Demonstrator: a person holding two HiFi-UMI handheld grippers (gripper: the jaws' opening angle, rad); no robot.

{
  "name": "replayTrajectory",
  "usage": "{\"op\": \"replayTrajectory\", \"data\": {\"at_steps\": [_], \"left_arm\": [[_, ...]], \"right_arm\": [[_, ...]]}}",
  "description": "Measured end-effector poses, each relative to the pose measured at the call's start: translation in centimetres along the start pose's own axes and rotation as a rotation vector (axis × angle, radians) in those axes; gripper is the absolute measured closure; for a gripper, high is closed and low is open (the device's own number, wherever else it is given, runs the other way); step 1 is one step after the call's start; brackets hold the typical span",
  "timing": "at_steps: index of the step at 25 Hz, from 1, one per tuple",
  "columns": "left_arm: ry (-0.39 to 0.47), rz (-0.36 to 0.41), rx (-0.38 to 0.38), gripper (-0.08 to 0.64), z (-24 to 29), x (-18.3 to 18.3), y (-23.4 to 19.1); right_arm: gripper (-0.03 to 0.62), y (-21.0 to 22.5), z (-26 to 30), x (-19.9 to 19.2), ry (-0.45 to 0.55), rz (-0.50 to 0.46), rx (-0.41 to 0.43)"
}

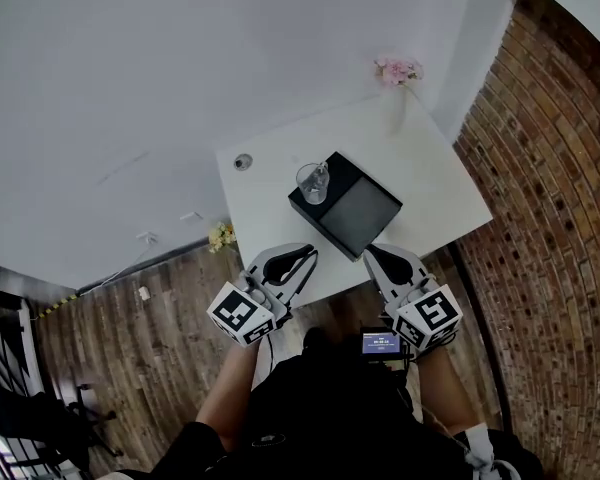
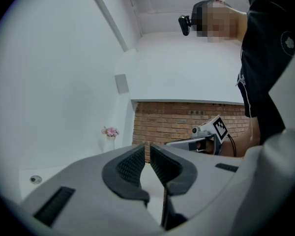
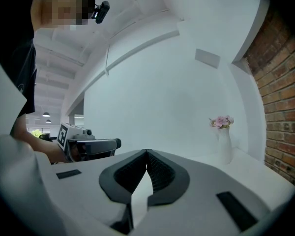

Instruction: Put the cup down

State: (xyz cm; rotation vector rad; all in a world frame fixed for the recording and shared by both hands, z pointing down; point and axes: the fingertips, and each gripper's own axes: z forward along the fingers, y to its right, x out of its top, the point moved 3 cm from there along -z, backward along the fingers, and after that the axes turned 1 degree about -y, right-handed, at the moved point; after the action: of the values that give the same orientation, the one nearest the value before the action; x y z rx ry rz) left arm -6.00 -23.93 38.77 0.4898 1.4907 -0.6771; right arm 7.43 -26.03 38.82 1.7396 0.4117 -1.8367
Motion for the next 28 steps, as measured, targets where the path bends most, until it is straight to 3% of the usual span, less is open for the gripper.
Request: {"op": "replayTrajectory", "data": {"at_steps": [28], "left_arm": [[0.009,0.004,-0.026,0.526,0.60,0.45,1.03]], "right_arm": [[0.581,-0.20,-0.01,0.87,0.027,0.001,-0.037]]}}
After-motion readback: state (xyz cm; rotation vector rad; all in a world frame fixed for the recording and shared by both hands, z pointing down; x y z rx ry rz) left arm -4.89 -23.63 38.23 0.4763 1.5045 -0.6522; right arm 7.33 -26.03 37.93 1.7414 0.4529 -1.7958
